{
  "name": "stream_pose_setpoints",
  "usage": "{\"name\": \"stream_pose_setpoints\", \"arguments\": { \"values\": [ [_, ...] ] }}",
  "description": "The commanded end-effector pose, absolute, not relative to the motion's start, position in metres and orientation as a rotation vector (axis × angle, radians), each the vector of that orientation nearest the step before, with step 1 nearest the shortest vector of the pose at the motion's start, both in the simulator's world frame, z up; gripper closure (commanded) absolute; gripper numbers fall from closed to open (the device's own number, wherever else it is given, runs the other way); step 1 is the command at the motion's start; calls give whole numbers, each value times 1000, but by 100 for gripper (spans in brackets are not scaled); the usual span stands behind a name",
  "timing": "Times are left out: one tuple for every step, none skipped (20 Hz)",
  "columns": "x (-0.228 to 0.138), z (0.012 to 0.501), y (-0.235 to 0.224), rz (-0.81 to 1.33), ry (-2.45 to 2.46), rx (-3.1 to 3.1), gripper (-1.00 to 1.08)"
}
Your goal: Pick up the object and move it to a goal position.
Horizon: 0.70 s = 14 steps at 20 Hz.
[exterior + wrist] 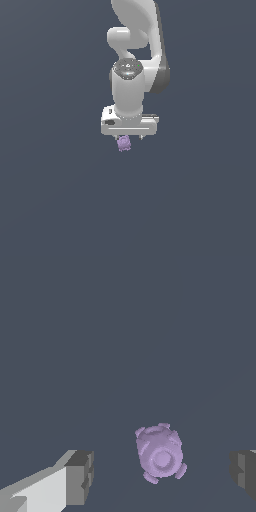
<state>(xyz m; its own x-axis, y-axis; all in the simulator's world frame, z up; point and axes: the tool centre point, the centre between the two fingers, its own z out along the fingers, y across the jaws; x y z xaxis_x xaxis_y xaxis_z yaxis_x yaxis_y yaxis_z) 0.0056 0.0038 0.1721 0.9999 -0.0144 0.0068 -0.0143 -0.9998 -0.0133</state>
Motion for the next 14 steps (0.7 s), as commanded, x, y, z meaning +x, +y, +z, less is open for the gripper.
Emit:
{"name": "stream_pose_setpoints", "arguments": {
  "values": [
    [6,172,4,-11,23,-3128,-92],
    [6,172,4,-11,22,-3128,-92],
    [6,173,4,-13,22,-3126,-92],
    [7,175,4,-16,22,-3123,-92],
    [8,178,3,-21,22,-3119,-92],
    [9,181,3,-26,22,-3114,-92],
    [10,183,3,-31,22,-3110,-92],
    [11,185,3,-34,23,-3107,-92],
    [12,187,3,-36,24,-3105,-92],
    [12,188,3,-37,25,-3104,-92],
    [12,188,3,-37,25,-3104,-92],
    [12,187,3,-36,24,-3105,-92],
    [11,186,3,-35,22,-3106,-92],
    [11,184,2,-35,17,-3107,-92]
  ]
}}
